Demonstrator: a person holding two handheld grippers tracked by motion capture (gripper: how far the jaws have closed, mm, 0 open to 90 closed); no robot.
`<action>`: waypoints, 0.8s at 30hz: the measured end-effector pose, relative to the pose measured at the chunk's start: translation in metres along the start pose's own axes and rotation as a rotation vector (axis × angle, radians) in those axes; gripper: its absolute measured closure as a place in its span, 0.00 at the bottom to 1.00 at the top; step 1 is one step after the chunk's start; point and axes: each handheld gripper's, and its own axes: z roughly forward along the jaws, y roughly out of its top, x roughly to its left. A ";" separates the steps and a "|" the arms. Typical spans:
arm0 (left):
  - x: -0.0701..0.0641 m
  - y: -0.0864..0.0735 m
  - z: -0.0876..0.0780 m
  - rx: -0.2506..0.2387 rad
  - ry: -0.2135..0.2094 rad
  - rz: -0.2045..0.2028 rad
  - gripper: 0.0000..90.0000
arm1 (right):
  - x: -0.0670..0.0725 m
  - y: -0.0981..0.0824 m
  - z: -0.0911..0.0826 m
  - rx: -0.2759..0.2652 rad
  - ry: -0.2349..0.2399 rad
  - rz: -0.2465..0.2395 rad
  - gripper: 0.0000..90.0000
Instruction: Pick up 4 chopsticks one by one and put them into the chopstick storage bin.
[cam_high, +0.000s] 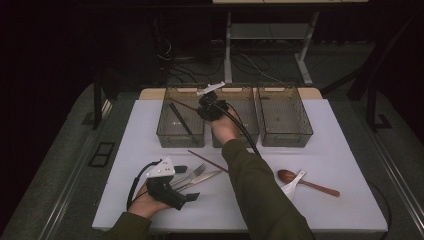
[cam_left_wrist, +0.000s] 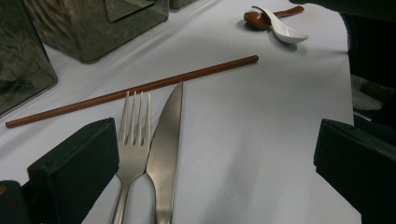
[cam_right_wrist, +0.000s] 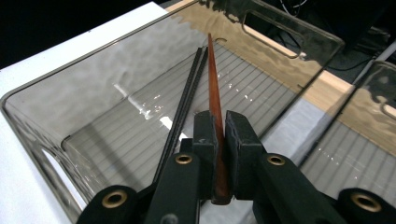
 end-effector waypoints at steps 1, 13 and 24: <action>0.000 0.000 0.000 -0.001 -0.001 0.000 0.00 | 0.002 0.001 0.002 0.007 -0.001 0.005 0.92; 0.000 0.000 0.000 -0.001 -0.002 0.001 0.00 | 0.008 0.001 0.009 0.023 0.027 0.008 0.74; 0.001 0.000 0.001 0.010 -0.001 0.006 0.00 | 0.003 -0.005 -0.016 -0.010 0.091 0.032 0.55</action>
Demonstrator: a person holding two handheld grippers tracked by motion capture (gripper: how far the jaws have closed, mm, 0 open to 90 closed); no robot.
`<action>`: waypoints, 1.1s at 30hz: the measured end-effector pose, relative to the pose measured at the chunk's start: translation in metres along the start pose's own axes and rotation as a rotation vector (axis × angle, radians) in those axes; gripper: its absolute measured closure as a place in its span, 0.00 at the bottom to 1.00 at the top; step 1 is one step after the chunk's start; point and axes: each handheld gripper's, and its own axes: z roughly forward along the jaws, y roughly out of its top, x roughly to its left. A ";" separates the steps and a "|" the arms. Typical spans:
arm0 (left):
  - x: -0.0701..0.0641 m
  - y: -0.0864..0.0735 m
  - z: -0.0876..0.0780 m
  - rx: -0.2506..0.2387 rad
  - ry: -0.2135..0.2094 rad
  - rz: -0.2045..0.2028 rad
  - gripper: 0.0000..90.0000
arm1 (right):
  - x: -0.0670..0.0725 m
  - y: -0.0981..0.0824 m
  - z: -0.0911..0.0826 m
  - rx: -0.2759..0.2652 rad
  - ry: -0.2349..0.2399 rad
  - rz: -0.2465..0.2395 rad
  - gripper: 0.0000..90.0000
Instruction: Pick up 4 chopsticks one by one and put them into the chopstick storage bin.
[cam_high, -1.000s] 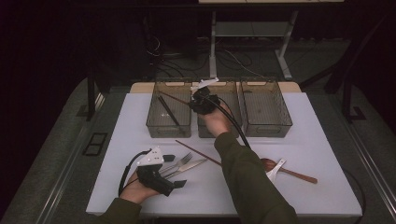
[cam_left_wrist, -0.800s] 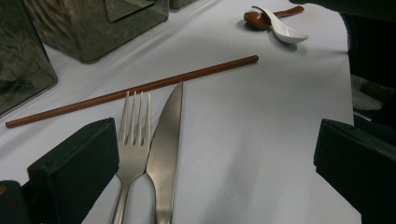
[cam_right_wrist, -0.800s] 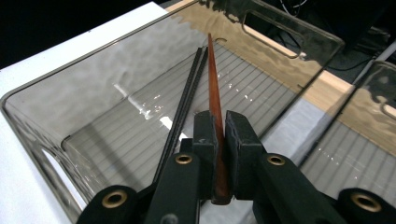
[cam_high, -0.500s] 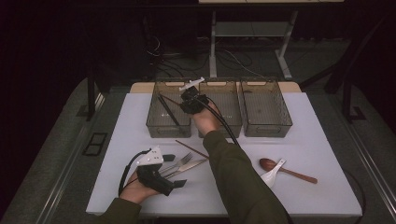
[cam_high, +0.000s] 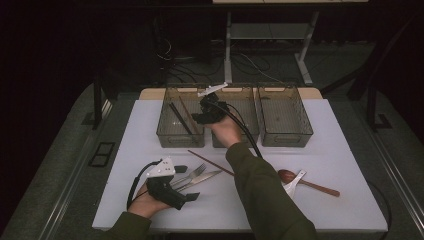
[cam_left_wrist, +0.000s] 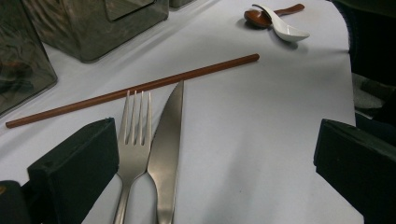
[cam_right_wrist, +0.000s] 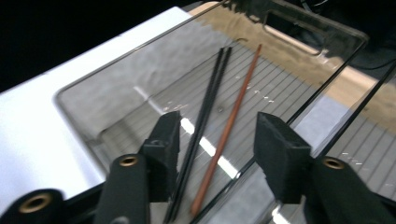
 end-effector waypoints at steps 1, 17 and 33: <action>0.000 0.000 0.000 0.000 0.002 0.004 0.00 | -0.001 -0.002 -0.004 0.000 0.017 0.005 0.54; 0.000 -0.001 0.002 0.004 0.006 -0.007 0.00 | -0.009 -0.044 -0.063 0.024 0.110 -0.073 0.49; -0.001 -0.001 0.003 0.019 0.013 -0.003 0.00 | -0.015 -0.104 -0.099 0.074 0.134 -0.106 0.47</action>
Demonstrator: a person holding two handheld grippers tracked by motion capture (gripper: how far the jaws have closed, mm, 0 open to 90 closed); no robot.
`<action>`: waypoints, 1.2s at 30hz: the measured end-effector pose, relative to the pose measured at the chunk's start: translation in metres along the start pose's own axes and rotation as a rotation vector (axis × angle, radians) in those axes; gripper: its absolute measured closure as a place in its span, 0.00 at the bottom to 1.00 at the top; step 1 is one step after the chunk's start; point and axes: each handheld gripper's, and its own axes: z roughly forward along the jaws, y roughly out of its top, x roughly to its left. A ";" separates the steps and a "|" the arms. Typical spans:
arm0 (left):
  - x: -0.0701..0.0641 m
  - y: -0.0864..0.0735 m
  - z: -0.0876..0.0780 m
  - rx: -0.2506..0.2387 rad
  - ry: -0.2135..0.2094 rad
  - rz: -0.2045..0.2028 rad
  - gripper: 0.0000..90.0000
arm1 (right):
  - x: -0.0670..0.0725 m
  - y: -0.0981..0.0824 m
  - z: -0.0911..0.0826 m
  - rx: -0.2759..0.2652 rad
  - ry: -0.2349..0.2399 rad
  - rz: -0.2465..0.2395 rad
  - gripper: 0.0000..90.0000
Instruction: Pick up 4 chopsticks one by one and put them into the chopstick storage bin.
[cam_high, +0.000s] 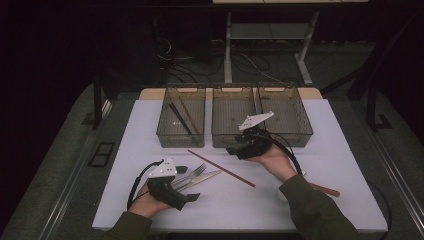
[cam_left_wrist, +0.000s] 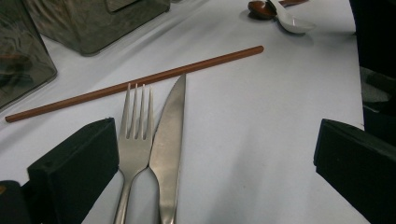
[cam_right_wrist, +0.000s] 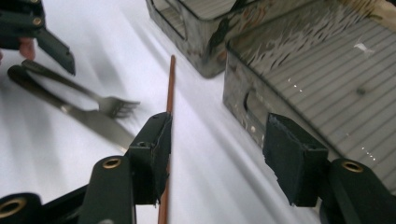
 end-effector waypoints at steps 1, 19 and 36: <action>0.000 0.000 0.000 0.001 0.000 0.000 0.00 | 0.001 -0.004 -0.002 -0.003 -0.003 -0.002 0.48; -0.001 0.000 0.001 0.015 0.004 0.009 0.00 | 0.023 -0.076 -0.019 0.050 0.032 -0.016 0.69; -0.001 -0.001 0.001 0.018 0.006 0.009 0.00 | 0.026 -0.079 0.004 0.113 0.052 -0.012 0.87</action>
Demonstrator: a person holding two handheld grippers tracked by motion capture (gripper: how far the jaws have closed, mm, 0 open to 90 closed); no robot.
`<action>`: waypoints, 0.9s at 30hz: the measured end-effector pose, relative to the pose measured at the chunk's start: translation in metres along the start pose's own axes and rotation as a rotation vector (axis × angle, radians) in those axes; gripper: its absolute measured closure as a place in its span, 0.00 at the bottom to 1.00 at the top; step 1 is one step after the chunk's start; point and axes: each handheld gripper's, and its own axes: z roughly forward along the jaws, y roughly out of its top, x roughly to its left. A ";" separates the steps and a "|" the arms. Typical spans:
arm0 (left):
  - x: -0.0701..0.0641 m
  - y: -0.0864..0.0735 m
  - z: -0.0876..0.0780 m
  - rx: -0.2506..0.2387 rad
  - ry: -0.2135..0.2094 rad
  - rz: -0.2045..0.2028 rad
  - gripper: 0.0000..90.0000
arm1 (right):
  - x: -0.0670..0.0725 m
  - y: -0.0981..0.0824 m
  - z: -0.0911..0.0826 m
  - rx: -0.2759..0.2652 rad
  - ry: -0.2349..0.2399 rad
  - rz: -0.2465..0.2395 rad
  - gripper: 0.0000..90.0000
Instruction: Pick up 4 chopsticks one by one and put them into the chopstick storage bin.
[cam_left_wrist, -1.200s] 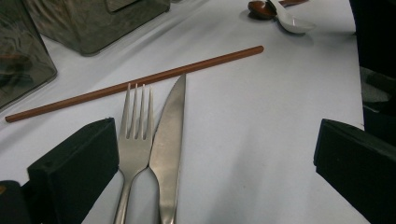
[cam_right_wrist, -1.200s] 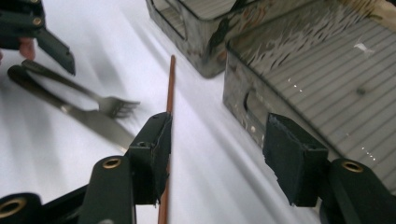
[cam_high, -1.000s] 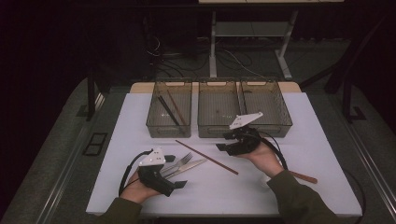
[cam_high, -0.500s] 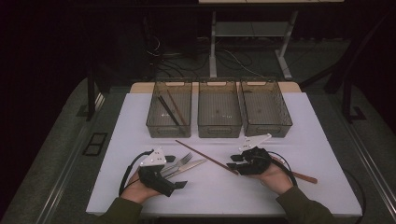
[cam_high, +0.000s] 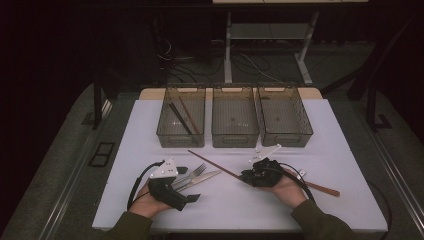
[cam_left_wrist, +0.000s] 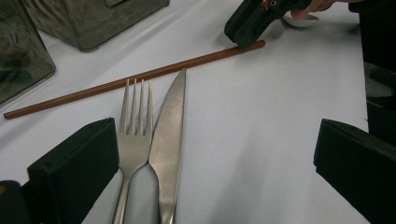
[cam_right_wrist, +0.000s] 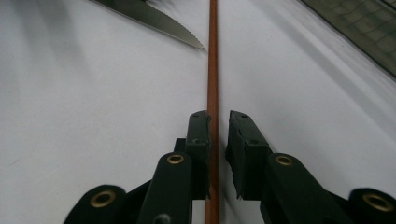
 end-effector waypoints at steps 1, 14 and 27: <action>0.000 0.000 0.000 0.000 0.000 -0.001 0.00 | 0.000 0.000 0.002 0.003 0.005 0.002 0.87; 0.000 0.000 0.000 -0.001 -0.001 0.001 0.00 | 0.007 0.002 0.009 0.039 -0.037 -0.024 0.92; 0.000 0.000 -0.001 -0.002 0.000 0.001 0.00 | 0.008 0.003 0.008 0.033 -0.059 -0.006 0.94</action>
